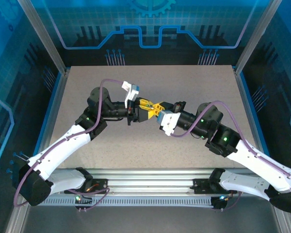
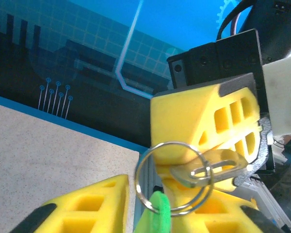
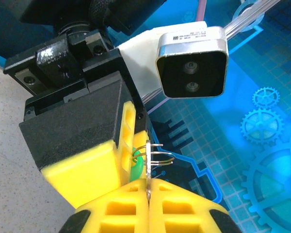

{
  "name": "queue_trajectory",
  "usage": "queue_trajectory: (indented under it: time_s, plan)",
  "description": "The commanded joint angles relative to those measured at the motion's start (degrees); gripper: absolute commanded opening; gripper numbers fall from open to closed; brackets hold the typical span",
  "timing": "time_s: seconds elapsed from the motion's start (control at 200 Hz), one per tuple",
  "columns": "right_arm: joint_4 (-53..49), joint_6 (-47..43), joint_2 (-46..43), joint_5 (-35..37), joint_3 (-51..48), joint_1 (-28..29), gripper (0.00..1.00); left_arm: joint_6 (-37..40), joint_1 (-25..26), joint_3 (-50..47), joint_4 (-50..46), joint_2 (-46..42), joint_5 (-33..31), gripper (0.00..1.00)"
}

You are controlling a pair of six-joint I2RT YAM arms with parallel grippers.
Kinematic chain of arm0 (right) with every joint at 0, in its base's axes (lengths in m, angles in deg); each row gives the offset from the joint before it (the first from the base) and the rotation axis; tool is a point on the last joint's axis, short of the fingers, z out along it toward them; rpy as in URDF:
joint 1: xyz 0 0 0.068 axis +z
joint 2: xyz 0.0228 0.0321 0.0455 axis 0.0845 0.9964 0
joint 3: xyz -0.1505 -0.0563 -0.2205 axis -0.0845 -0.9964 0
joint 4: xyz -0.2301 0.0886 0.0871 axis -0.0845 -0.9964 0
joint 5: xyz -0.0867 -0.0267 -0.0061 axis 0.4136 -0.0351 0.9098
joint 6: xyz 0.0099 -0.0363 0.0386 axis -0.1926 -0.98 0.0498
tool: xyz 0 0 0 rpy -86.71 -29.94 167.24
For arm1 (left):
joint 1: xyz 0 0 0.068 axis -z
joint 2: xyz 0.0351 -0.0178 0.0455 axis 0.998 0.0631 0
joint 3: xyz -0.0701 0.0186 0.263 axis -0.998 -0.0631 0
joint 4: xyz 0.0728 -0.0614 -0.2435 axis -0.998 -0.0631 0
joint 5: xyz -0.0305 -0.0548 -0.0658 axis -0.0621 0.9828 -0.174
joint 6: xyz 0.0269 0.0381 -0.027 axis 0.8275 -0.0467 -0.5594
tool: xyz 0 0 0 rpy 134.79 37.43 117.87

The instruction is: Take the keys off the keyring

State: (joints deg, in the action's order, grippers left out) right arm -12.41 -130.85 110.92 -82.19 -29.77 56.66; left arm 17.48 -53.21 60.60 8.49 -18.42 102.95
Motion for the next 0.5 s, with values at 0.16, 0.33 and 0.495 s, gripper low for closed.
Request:
queue_trajectory:
  time_s: [0.16,0.33,0.495]
  plan:
    - [0.2,3.2,3.0,-2.8,0.4,-1.6,0.0,1.6,3.0,-1.1,4.7,-2.7,4.9,0.47]
    - [1.2,4.0,3.0,-3.2,0.3,-2.3,0.0,3.4,3.3,-1.9,4.2,-3.8,4.5,0.53]
    - [1.1,4.0,3.1,-3.3,0.3,-2.4,0.0,7.3,4.1,-2.5,2.5,-5.0,2.6,0.58]
